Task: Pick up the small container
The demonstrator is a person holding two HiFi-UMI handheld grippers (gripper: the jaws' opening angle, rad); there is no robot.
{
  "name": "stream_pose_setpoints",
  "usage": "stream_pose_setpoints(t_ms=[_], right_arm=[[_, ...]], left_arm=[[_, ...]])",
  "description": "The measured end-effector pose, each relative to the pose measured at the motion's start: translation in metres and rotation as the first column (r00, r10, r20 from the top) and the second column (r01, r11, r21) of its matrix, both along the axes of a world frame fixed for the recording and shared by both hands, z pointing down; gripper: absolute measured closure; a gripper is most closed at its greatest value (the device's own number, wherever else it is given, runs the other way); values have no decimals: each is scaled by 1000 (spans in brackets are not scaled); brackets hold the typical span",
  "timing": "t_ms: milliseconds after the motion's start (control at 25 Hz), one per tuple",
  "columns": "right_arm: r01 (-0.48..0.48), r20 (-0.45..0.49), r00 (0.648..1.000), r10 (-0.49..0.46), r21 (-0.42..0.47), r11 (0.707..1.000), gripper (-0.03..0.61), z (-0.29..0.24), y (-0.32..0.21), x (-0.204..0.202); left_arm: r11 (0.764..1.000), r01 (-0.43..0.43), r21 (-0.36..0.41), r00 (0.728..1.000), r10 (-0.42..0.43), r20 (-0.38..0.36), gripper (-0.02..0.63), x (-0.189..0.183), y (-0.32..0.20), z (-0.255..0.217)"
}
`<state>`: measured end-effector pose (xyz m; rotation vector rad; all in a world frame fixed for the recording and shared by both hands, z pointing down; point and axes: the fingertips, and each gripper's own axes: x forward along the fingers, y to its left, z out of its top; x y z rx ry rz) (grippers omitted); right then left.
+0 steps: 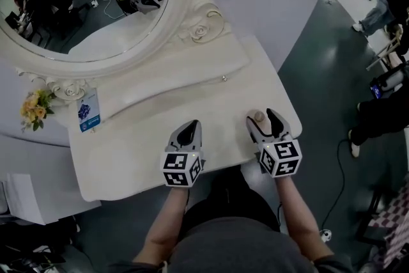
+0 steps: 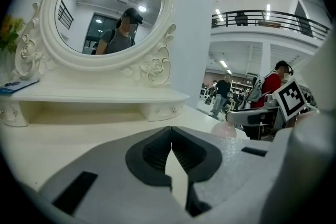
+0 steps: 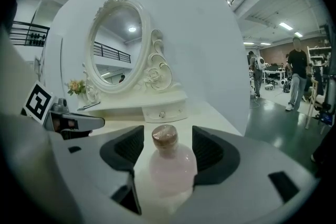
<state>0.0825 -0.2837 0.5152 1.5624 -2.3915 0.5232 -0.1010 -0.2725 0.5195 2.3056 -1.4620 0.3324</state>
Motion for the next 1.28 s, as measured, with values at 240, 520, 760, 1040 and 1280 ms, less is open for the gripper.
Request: stream_pose_setpoints(t_ms=[240,520,760,1040,1280], right_arm=[[48,-26,999,-48,16,999,317,3,-7,-5],[86,-52,995,-84,21,996,364,13,-11,-11],[90,-66,994,-88,28,996,402,15,-14,-10],[110,-94,990,-104,57,992,413,15,-13,-11],[129,-142,983,-114,101,986,437,11,-12,-13]], left_arm=[[1000,13,-26,1000,-13,4,607,7,-7,9],[998,31,-46,999,-31,13,607,6,-12,16],[997,42,-64,999,-41,18,607,6,-13,22],[997,35,-72,999,-34,14,607,13,-15,23],[997,33,-72,999,-32,18,607,14,-13,22]])
